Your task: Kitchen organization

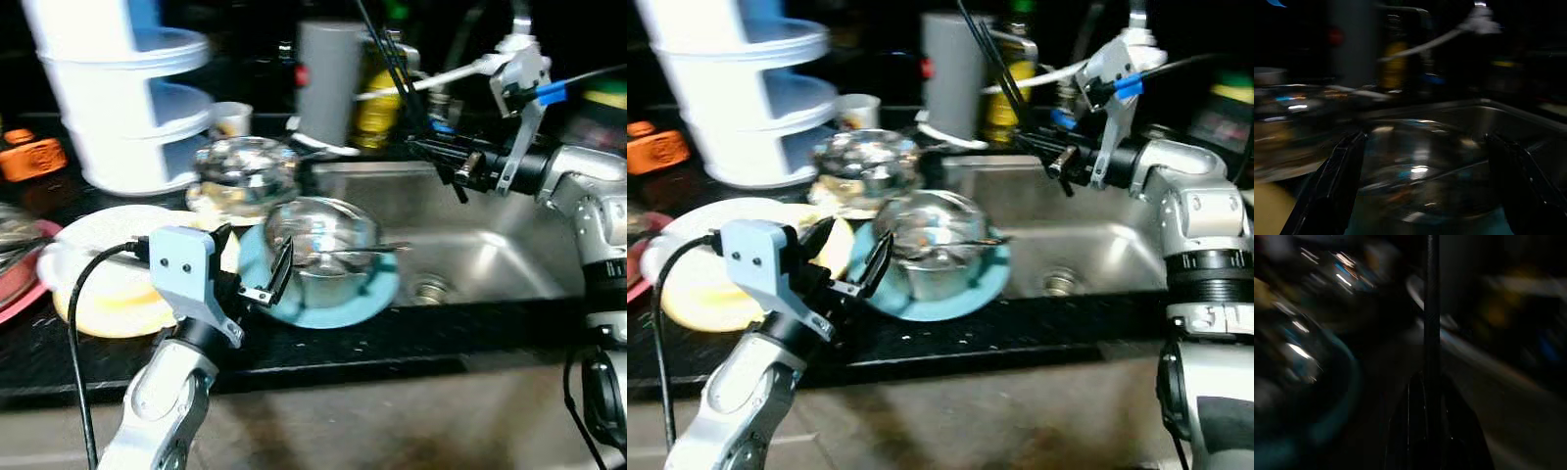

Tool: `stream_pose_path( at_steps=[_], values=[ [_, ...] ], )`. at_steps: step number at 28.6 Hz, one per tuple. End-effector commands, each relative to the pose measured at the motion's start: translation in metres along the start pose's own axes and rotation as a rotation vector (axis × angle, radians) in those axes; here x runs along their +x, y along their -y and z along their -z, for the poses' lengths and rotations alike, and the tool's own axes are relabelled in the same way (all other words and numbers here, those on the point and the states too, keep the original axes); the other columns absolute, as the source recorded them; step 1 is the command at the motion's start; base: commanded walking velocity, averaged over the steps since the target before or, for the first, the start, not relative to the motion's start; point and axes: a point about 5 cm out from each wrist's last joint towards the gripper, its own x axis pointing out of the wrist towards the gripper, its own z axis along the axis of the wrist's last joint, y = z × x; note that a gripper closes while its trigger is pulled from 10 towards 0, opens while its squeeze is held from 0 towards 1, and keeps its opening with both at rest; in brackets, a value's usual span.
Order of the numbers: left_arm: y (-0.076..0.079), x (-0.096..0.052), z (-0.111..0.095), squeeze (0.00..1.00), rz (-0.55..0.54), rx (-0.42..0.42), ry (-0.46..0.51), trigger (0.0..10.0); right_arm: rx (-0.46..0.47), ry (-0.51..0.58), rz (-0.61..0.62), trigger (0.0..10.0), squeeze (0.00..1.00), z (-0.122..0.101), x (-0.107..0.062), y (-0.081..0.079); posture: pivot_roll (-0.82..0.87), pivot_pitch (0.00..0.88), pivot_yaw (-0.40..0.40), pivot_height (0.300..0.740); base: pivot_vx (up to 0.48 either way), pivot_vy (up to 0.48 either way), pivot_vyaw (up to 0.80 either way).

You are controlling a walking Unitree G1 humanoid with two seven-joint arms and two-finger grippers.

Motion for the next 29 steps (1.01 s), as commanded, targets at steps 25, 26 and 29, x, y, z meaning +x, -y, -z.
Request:
stream_pose_path(
  at_steps=[25, 26, 29],
  values=[
    [0.003, -0.003, 0.002, 0.00, 0.021, 0.015, -0.023, 10.0, -0.228, -0.368, 0.135, 10.0, 1.00, 0.059, 0.081, -0.048, 0.05, 0.000, -0.057, 0.740, 0.000, 0.000, -0.22],
    [0.003, -0.003, 0.002, 0.00, 0.021, 0.015, -0.023, 10.0, -0.228, -0.368, 0.135, 10.0, 1.00, 0.059, 0.081, -0.048, 0.05, 0.000, -0.057, 0.740, 0.000, 0.000, 0.00],
    [0.004, -0.005, 0.003, 0.00, 0.030, 0.009, -0.029, 10.0, -0.239, -0.365, 0.159, 10.0, 1.00, 0.059, 0.082, -0.047, 0.05, 0.000, -0.057, 0.740, 0.000, 0.000, 0.00]
  ],
)
